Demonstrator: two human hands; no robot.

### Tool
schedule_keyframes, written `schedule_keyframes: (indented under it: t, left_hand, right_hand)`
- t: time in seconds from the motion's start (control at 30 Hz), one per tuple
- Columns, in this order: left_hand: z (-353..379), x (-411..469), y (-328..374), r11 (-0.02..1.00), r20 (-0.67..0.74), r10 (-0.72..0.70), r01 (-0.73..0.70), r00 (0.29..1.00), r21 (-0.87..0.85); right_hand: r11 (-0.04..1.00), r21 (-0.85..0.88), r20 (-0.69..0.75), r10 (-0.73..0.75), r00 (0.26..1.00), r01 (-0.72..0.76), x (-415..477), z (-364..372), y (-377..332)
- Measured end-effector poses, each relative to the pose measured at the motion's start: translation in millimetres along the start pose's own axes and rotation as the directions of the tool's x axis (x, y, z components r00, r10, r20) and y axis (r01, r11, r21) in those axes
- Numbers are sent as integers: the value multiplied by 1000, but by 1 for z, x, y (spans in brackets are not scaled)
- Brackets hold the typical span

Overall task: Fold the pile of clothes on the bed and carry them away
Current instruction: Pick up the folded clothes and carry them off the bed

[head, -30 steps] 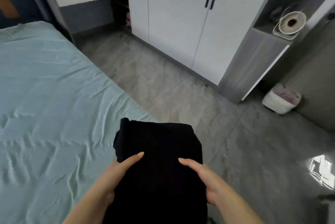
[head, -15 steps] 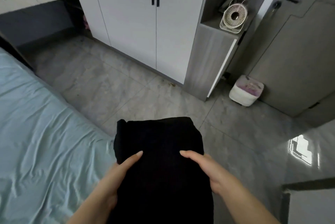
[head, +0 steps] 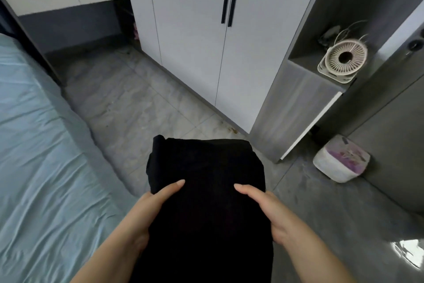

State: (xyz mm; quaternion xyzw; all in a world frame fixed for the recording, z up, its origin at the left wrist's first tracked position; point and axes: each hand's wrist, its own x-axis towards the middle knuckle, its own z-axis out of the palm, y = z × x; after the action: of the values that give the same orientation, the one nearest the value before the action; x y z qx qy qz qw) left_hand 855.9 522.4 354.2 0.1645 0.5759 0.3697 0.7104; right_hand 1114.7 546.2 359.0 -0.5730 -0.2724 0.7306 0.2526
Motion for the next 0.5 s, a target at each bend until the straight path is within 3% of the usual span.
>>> schedule_keyframes:
  t: [0.5]
  left_hand:
    - [-34, 133, 183, 983, -145, 45, -69, 988, -168]
  right_hand:
    - [973, -227, 183, 87, 979, -44, 195, 72, -218]
